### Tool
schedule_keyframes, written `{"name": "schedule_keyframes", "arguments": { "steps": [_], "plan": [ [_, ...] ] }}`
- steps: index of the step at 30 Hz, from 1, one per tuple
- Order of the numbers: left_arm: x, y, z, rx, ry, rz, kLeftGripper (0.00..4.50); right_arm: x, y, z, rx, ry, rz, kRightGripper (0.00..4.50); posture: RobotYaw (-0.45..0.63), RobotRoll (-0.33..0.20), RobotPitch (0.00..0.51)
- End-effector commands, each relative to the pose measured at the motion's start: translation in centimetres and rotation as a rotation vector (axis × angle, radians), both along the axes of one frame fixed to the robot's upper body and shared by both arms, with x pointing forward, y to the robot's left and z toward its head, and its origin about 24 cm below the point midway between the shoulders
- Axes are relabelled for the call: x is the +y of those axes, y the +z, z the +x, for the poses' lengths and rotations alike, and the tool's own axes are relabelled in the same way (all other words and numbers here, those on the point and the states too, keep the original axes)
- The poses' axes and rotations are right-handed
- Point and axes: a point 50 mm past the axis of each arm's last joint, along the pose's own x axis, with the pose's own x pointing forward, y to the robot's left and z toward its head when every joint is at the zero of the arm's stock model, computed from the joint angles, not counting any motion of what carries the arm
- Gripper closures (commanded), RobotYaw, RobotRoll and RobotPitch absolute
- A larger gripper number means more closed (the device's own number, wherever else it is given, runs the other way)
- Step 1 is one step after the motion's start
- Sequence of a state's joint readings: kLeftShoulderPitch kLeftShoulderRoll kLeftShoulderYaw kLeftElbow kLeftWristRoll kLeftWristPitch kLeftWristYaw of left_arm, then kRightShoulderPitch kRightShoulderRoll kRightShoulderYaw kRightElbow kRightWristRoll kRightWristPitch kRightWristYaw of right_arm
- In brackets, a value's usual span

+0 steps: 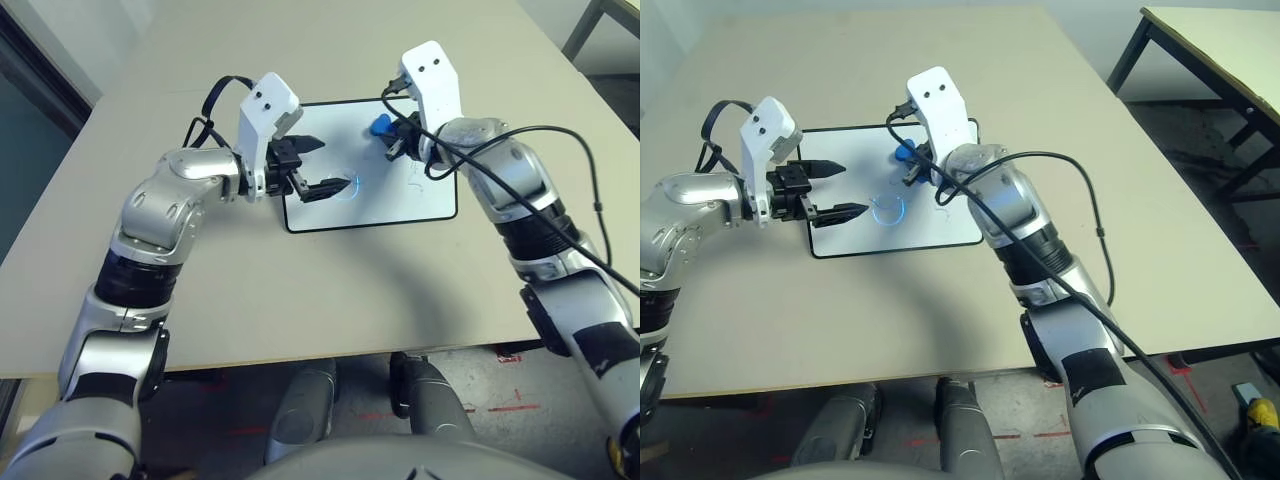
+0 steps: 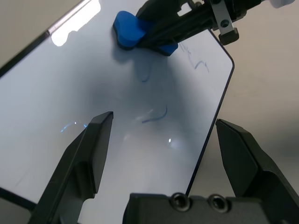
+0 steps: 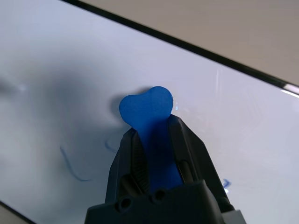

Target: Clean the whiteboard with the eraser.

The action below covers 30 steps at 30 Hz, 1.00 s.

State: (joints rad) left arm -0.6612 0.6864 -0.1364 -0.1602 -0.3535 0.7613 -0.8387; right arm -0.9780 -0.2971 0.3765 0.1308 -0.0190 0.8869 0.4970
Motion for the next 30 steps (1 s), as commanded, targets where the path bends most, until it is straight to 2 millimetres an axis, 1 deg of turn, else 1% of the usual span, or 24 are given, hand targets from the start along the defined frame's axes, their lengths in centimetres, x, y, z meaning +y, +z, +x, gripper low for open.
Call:
{"name": "schedule_keyframes", "arguments": {
  "steps": [1,5,8,13,15,17,20,23,26,30],
  "plan": [
    [0.2,0.1,-0.4,-0.005,0.000,0.007,0.00,1.1,-2.3,-0.6,0.085,0.028,-0.036,3.68,0.12,0.000,0.147],
    [0.3,0.2,-0.5,-0.006,0.004,0.008,0.00,2.0,-3.1,-1.4,0.117,0.072,-0.040,3.68,0.14,0.000,0.148],
    [0.3,0.3,-0.6,-0.008,0.006,0.008,0.00,2.3,-3.9,-2.0,0.148,0.110,-0.056,3.68,0.14,0.000,0.149],
    [0.2,0.3,-0.7,-0.005,0.000,0.010,0.00,1.7,-5.5,-2.6,0.187,0.147,-0.101,3.68,0.14,0.000,0.154],
    [0.1,0.4,-0.7,-0.004,-0.005,0.011,0.00,1.4,-5.8,-2.7,0.188,0.151,-0.114,3.68,0.14,0.000,0.156],
    [0.0,0.4,-0.7,-0.003,-0.011,0.013,0.00,0.9,-5.4,-2.3,0.162,0.142,-0.122,3.69,0.13,0.000,0.158],
    [0.0,0.5,-0.7,-0.002,-0.016,0.015,0.00,0.3,-3.6,-1.2,0.062,0.109,-0.118,3.69,0.13,0.000,0.160],
    [-0.2,0.5,-0.7,-0.002,-0.020,0.015,0.00,-0.1,-2.5,-0.6,-0.002,0.094,-0.123,3.69,0.13,0.000,0.159],
    [-0.2,0.6,-0.6,-0.003,-0.024,0.014,0.00,-0.3,-2.2,-0.3,-0.038,0.086,-0.130,3.69,0.13,0.000,0.156],
    [-0.4,0.6,-0.6,-0.004,-0.028,0.013,0.00,-0.2,-2.6,-0.4,-0.032,0.089,-0.133,3.69,0.13,0.000,0.154]
  ]
}}
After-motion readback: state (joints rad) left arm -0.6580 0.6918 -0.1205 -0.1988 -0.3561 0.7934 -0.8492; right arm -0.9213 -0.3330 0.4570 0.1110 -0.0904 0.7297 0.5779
